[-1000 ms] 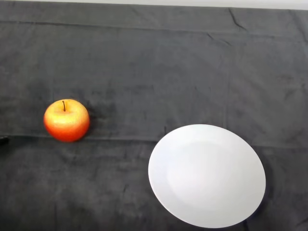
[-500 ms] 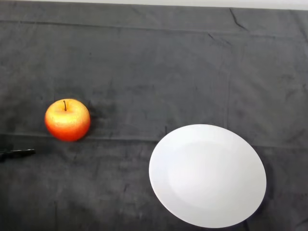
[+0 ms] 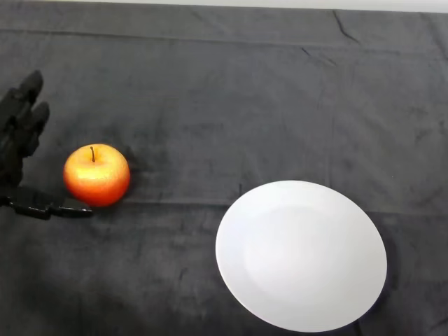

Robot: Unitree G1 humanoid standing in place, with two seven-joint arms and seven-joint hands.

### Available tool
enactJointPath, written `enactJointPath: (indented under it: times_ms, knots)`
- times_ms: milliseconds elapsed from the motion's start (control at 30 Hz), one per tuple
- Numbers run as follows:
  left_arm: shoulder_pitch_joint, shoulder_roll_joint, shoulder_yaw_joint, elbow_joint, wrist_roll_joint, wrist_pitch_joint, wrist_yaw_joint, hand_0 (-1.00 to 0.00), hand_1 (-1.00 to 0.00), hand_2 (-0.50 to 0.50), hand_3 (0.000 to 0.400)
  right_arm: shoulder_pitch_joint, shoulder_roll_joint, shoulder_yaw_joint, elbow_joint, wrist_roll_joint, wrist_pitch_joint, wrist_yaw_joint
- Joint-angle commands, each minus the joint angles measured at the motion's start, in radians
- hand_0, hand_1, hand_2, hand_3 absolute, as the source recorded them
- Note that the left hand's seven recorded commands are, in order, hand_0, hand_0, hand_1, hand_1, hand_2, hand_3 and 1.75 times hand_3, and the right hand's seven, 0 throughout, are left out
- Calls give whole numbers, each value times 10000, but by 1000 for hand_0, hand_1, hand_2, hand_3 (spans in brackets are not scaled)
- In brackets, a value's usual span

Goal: Move the apple to the plate

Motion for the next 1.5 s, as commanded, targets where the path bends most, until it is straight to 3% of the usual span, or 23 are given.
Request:
enactJointPath:
  times_ms: [33,533,967,1000,1033,1067,1100,1133,1233,1267,1500]
  knots:
    - [38,14,-265,314,328,-92,170,0,0,0,0,262,-43,-72,166,62,2,21]
    - [84,2,-1189,516,1536,306,815,0,0,0,0,264,-43,-72,164,62,2,20]
    - [-37,71,-1635,599,2099,935,1122,0,0,0,0,268,-43,-73,156,63,4,21]
    - [-52,64,-1661,597,2133,979,1160,-184,0,-92,74,269,-43,-73,156,64,4,21]
    - [-70,61,-1682,596,2161,1022,1189,-553,0,-276,221,269,-43,-73,155,64,4,21]
    - [-97,63,-1701,594,2186,1071,1215,-918,-337,-290,367,269,-43,-73,154,64,5,21]
    - [-128,66,-1718,592,2208,1121,1237,-1000,-682,-159,400,270,-44,-73,153,64,5,21]
    - [-154,68,-1732,588,2229,1162,1263,-1000,-816,-92,400,270,-44,-73,152,64,5,22]
    - [-180,58,-1776,567,2292,1227,1368,-1000,-882,-59,400,271,-44,-74,150,64,6,22]
    - [-182,57,-1787,559,2310,1238,1399,-1000,-969,-16,400,272,-44,-74,149,64,7,22]
    - [-431,111,-1832,500,2394,1365,1533,-1000,-1000,0,400,274,-44,-74,144,65,9,23]
